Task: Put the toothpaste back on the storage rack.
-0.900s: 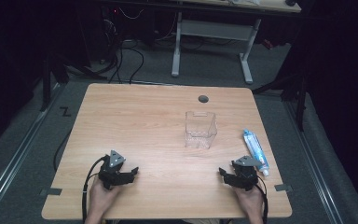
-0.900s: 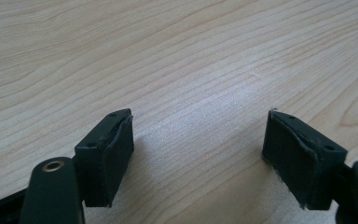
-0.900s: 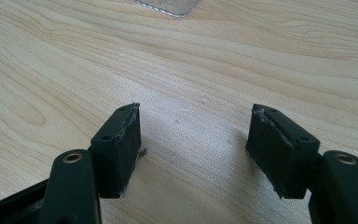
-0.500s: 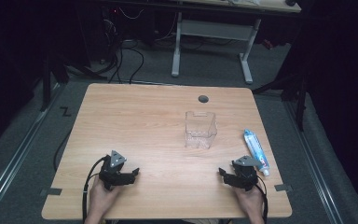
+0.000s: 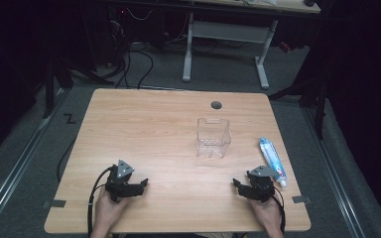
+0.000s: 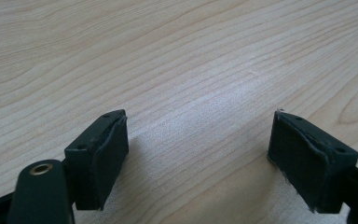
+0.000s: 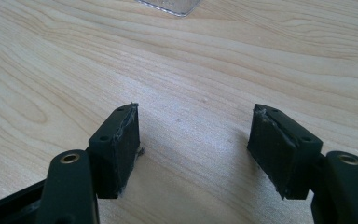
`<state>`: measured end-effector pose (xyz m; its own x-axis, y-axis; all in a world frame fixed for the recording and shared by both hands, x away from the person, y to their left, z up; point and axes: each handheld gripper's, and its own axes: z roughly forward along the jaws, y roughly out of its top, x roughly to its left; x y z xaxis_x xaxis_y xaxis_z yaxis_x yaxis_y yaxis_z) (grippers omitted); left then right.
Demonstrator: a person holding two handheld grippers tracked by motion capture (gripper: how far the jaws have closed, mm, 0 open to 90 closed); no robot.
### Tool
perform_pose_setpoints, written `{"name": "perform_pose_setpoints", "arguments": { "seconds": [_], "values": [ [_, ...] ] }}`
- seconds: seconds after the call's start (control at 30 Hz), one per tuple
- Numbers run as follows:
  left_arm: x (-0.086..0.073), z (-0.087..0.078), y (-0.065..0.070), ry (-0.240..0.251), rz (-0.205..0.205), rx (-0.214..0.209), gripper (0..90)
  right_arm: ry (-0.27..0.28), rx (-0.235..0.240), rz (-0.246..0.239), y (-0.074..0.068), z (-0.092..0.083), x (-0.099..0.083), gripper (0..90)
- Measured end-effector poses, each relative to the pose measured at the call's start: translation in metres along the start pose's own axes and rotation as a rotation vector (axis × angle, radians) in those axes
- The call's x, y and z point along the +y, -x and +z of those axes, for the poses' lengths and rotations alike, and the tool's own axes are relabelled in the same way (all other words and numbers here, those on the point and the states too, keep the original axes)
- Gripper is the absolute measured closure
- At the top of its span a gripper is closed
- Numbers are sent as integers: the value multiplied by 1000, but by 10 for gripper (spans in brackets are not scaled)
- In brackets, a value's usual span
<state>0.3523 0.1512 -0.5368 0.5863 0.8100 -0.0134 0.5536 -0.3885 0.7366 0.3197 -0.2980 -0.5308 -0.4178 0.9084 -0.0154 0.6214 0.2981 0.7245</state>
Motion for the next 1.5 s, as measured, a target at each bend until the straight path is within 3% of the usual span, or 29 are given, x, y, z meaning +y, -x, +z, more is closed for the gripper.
{"name": "perform_pose_setpoints", "arguments": {
  "seconds": [0.73, 1.27, 1.5],
  "values": [
    [0, 0, 3, -7, -11, 11, 162, 13, -22, 21, 3, -3, -1, 439],
    [-1, 0, 3, -8, -16, 14, 158, 81, -33, 30, 13, -27, 9, 471],
    [-1, 0, 3, -8, -17, 17, 156, 102, -72, 24, 23, -40, 20, 476]
  ]
}}
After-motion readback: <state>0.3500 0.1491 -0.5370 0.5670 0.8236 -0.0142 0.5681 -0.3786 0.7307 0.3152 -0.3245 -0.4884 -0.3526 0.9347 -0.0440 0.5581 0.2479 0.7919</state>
